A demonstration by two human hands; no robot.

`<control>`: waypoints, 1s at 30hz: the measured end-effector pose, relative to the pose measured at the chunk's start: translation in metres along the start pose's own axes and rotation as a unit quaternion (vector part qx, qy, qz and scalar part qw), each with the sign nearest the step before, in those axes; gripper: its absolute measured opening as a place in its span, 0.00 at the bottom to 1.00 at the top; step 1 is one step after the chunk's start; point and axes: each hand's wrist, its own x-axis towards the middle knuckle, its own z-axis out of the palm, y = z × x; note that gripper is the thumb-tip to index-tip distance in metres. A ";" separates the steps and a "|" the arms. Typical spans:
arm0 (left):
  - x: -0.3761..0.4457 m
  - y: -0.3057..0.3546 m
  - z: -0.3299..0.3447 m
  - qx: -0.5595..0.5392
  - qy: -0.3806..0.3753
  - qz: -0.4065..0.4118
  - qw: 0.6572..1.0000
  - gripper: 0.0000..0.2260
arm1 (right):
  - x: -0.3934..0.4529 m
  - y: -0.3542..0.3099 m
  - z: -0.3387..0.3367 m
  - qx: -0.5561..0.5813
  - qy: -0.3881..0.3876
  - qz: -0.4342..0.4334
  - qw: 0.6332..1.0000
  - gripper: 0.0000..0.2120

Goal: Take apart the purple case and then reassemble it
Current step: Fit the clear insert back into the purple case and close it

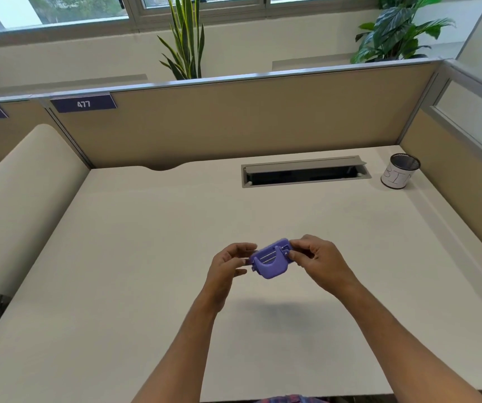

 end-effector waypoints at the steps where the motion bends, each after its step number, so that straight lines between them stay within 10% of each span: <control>1: 0.000 0.001 0.003 0.012 -0.003 0.007 1.000 0.15 | 0.000 -0.002 0.001 -0.041 -0.005 -0.015 0.999 0.11; 11: -0.006 0.001 0.025 0.048 -0.036 0.029 0.998 0.13 | -0.004 -0.010 0.011 -0.146 -0.020 -0.033 0.989 0.08; 30: -0.007 -0.009 0.030 -0.038 -0.023 0.008 0.999 0.15 | -0.003 -0.005 0.021 -0.002 0.040 0.061 0.997 0.02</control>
